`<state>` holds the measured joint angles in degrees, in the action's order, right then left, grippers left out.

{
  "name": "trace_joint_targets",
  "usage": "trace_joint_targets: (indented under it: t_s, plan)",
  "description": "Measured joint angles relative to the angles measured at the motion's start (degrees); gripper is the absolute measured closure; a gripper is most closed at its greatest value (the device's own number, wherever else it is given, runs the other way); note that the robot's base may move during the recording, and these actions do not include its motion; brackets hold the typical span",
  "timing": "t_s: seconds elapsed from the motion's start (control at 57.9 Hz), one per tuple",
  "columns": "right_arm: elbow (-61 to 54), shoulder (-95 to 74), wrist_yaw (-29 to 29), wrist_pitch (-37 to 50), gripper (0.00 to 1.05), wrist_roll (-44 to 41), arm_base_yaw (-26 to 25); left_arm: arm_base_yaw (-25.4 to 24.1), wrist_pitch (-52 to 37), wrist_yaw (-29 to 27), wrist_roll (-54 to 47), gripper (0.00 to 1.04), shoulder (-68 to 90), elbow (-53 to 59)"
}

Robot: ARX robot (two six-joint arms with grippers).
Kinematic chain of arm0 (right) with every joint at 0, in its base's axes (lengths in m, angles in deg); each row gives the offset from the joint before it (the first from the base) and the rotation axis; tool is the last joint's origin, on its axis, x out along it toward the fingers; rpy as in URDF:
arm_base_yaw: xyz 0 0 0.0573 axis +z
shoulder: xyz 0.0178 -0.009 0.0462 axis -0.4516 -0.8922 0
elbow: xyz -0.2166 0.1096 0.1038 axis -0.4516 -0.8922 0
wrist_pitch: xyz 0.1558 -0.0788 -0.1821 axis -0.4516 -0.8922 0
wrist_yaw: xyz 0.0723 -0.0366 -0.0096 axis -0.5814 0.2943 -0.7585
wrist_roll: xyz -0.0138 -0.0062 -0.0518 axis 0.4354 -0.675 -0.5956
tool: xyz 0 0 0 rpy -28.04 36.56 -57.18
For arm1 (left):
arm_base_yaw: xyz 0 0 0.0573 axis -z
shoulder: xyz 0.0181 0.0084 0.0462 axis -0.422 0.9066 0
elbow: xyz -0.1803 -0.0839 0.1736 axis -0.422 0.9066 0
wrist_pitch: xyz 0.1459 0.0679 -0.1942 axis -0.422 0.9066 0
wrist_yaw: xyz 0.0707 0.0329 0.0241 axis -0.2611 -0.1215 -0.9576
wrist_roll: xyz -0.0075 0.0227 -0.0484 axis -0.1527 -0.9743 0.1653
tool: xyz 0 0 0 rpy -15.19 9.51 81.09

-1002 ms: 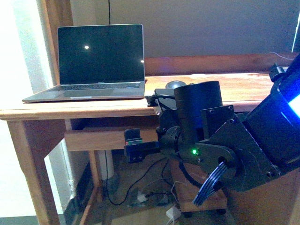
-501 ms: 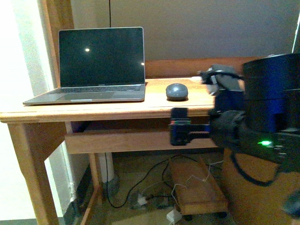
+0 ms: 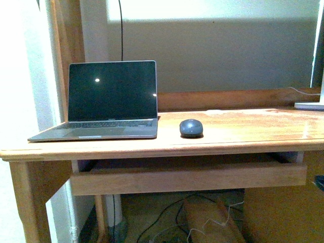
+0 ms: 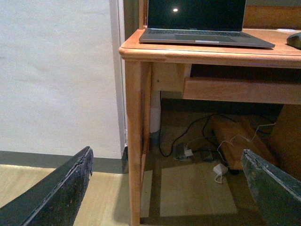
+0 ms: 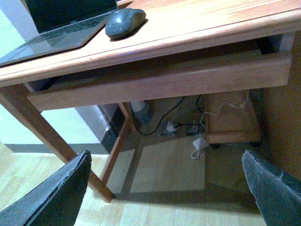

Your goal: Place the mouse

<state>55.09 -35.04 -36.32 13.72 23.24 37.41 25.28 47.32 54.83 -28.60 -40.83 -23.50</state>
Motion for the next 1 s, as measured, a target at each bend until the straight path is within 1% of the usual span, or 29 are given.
trace_joint_targets:
  t_s: [0.225,0.311,0.345,0.38,0.397,0.432,0.449,0.484,0.57,0.605,0.639,0.674,0.691,0.76,0.846,0.864,0.933,1.002]
  plan:
    - [-8.83,22.32,-0.81,-13.18,0.07,2.86,-0.44,0.00,-0.02,0.02,0.00,0.08,0.00,0.00]
    - [-10.19,29.38,-3.39,-18.36,0.07,4.26,-2.10,0.00,-0.02,0.02,0.00,0.08,0.00,0.00]
    - [-10.60,31.74,-2.69,-19.04,0.09,3.89,-2.38,0.00,0.00,0.02,0.00,0.08,0.00,0.00]
    - [-11.54,34.82,6.10,-18.80,0.15,0.37,-1.53,0.00,-0.02,0.13,-0.02,0.08,0.00,0.00]
    - [-11.69,35.50,7.74,-18.95,0.17,-0.50,-1.44,0.00,0.00,0.15,-0.02,0.08,0.00,0.00]
    - [-12.52,38.01,14.38,-19.47,0.23,-4.31,-1.38,0.00,-0.02,0.04,0.00,0.08,0.00,0.00]
    - [-12.72,38.40,15.74,-19.63,0.25,-4.74,-1.49,0.00,0.00,0.02,0.00,0.08,0.00,0.00]
    - [-13.31,39.82,19.04,-20.04,0.32,-8.00,-2.10,0.00,-0.02,0.04,0.00,0.08,0.00,0.00]
    - [-14.12,41.55,19.26,-20.83,0.45,-11.06,-3.26,0.00,0.00,0.13,-0.02,0.08,0.00,0.00]
    - [-14.36,42.18,16.26,-21.40,0.51,-11.69,-4.74,0.00,0.00,0.13,0.00,0.08,0.00,0.00]
    - [-14.75,42.91,13.44,-21.86,0.58,-12.55,-7.43,0.00,0.00,0.13,0.00,0.08,0.00,0.00]
    - [-14.99,43.50,12.90,-22.05,0.63,-12.83,-8.81,0.00,0.00,0.11,0.00,0.08,0.00,0.00]
    - [-15.15,44.11,12.92,-22.29,0.68,-13.03,-9.73,0.00,0.00,0.11,0.00,0.08,0.00,0.00]
    - [-15.50,45.44,12.50,-23.06,0.85,-13.53,-10.25,0.00,0.00,0.17,0.00,0.08,0.00,0.00]
    - [-16.11,46.42,12.46,-23.76,1.01,-13.88,-10.38,0.00,0.00,0.13,0.00,0.08,0.00,0.00]
    - [-16.15,46.53,12.48,-23.85,1.02,-13.88,-10.38,0.00,0.00,0.13,0.00,0.08,0.00,0.00]
    - [-17.09,47.78,12.35,-23.43,1.02,-14.10,-10.43,0.00,-0.02,0.13,-0.02,0.08,0.00,0.00]
    - [-17.42,53.20,12.37,-29.94,1.02,-14.12,-10.43,0.00,0.00,0.13,0.00,0.08,0.00,0.00]
